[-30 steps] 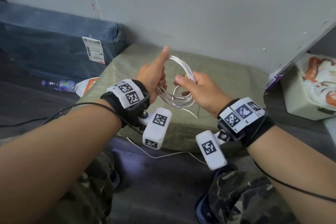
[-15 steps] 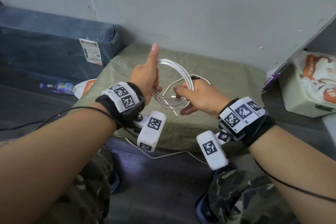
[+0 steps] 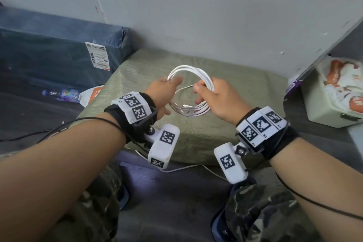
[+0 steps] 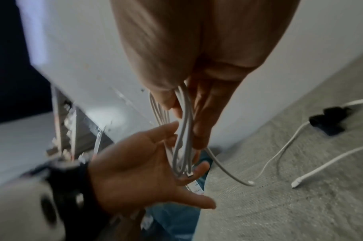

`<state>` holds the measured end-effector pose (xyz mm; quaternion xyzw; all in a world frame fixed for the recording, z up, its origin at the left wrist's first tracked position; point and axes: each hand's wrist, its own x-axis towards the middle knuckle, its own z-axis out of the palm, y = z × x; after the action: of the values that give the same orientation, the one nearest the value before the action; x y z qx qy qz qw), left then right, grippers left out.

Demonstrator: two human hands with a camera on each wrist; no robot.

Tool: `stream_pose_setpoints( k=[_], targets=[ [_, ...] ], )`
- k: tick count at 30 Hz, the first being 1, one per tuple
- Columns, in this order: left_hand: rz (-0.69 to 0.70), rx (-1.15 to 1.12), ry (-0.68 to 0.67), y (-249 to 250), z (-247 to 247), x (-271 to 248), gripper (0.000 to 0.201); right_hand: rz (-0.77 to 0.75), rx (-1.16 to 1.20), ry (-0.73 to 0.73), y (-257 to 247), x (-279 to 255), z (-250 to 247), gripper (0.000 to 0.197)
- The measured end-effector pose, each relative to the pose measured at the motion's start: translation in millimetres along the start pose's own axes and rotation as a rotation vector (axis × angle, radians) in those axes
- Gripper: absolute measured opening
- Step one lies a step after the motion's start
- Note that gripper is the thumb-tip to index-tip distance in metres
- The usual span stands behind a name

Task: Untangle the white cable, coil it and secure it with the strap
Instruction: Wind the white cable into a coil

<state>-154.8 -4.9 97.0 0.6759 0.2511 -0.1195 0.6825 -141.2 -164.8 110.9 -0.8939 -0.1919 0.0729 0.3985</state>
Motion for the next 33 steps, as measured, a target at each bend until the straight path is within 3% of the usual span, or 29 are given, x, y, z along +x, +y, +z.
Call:
stream_pose_setpoints(
  k=[2,6,11,15,19,23,26,33],
  targets=[
    [-0.042,0.075,-0.021,0.5,-1.1,0.3,0.053,-0.057,-0.026,0.023,-1.0,-2.6,5.0,0.022],
    [-0.127,-0.005,-0.097,2.7,-0.2,1.9,0.059,-0.146,-0.003,0.110,-6.4,-6.4,8.4,0.013],
    [-0.088,-0.049,-0.088,-0.5,2.2,1.8,0.052,-0.178,0.087,0.133,-14.3,-9.9,13.6,0.009],
    [-0.173,-0.133,-0.130,2.2,2.2,-1.2,0.053,-0.181,0.129,0.143,-17.3,-10.1,15.0,0.012],
    [-0.108,-0.242,-0.030,1.1,4.0,1.0,0.045,-0.170,0.113,0.120,-16.5,-8.9,13.8,0.014],
    [-0.044,-0.305,0.071,4.0,3.4,2.8,0.034,-0.106,0.077,0.091,-11.2,-6.6,14.4,0.019],
    [-0.054,-0.295,0.073,4.5,1.3,4.7,0.024,-0.028,0.066,0.020,-9.6,-6.3,16.2,0.020],
    [-0.050,-0.248,0.078,1.0,0.9,3.1,0.022,0.028,0.040,-0.050,-5.0,-7.9,11.1,0.019]
  ],
)
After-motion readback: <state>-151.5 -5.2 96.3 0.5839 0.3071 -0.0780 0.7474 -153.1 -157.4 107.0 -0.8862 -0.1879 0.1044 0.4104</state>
